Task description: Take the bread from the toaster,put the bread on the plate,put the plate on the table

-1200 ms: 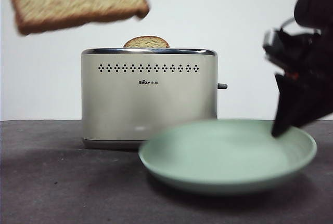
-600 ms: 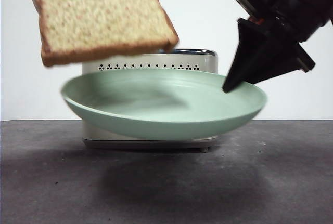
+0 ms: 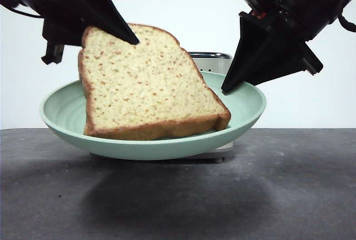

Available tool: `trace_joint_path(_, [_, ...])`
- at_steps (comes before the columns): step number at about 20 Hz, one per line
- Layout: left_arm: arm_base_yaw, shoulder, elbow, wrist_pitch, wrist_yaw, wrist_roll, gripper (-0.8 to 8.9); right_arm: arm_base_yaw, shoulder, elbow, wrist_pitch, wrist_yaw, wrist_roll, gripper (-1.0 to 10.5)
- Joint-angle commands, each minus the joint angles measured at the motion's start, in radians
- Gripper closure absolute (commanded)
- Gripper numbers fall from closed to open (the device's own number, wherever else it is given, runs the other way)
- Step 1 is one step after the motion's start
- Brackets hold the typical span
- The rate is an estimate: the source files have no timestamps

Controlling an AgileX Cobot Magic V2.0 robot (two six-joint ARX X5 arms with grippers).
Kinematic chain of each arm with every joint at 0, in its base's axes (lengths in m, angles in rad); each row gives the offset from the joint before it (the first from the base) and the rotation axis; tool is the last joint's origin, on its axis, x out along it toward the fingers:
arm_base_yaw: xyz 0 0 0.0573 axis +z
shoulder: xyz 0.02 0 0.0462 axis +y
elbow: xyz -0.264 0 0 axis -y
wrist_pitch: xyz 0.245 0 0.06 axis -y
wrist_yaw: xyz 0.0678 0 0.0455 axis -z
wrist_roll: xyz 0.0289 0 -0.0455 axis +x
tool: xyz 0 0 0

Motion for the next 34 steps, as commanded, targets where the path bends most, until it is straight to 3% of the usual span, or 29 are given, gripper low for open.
trace_joint_path(1, [-0.012, 0.031, 0.011, 0.026, 0.004, 0.016, 6.44, 0.009, 0.009, 0.014, 0.020, -0.011, 0.026, 9.4])
trace_joint_path(3, [-0.012, 0.032, 0.011, 0.042, -0.003, 0.017, 5.16, 0.013, 0.009, 0.014, 0.019, -0.012, 0.026, 9.4])
trace_joint_path(4, [-0.013, 0.032, 0.013, 0.052, -0.003, 0.016, 4.97, 0.013, 0.009, 0.014, 0.019, -0.013, 0.026, 9.4])
trace_joint_path(10, [-0.049, 0.028, 0.039, 0.056, -0.050, 0.042, 4.97, 0.013, 0.009, 0.014, 0.014, -0.014, 0.026, 9.4])
trace_joint_path(16, [-0.148, 0.020, 0.085, 0.044, -0.254, 0.061, 4.97, 0.013, 0.009, 0.014, -0.004, -0.012, 0.025, 9.4])
trace_joint_path(23, [-0.258, 0.018, 0.214, -0.112, -0.577, 0.164, 4.97, 0.013, 0.009, 0.014, -0.006, -0.003, 0.025, 9.4])
trace_joint_path(34, [-0.289, -0.153, 0.328, -0.189, -0.727, 0.158, 5.01, 0.013, 0.062, 0.014, 0.024, 0.023, 0.030, 9.4])
